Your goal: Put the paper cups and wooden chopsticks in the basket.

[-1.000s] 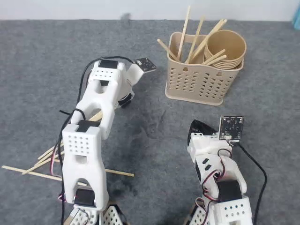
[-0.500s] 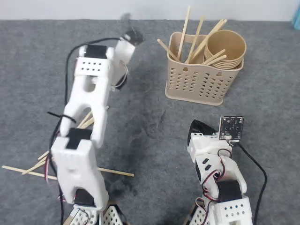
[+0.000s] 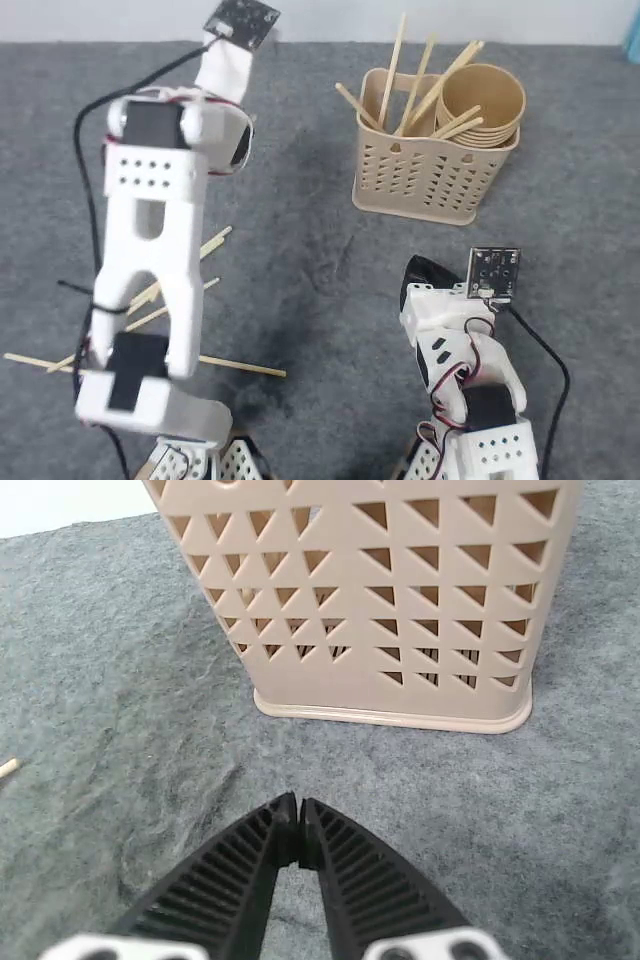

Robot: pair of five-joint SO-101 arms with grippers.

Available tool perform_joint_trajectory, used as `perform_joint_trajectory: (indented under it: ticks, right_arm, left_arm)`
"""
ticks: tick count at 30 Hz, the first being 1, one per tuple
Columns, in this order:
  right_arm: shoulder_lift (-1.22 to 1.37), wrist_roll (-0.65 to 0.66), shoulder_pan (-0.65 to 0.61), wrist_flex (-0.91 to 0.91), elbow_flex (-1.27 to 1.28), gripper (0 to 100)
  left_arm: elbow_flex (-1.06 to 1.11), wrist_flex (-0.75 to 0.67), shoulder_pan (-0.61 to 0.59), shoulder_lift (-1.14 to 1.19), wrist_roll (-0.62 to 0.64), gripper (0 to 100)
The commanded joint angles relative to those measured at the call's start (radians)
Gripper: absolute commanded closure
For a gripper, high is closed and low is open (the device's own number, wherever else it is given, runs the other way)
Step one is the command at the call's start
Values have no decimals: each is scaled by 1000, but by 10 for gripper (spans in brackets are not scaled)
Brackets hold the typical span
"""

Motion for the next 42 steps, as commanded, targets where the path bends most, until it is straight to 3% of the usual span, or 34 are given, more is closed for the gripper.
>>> perform_joint_trajectory:
  ticks: [1, 5, 9, 16, 24, 34, 42]
  right_arm:
    - [4, 17, 2, 5, 21, 988]
    - [4, 17, 2, 5, 21, 988]
    - [4, 17, 2, 5, 21, 988]
    - [5, 17, 2, 4, 21, 987]
    - [5, 17, 2, 2, 21, 987]
    - [5, 17, 2, 1, 21, 986]
    - [5, 17, 2, 2, 21, 986]
  left_arm:
    - [139, -84, 6, -175, 17, 988]
    - [361, -262, 5, -358, 38, 988]
    - [487, -404, 5, -508, 164, 988]
    - [504, -562, 40, -632, 304, 988]
    - [509, -864, 81, -747, 436, 988]
    - [507, -1323, 285, -760, 491, 988]
    - [443, -1401, 350, -571, 491, 988]
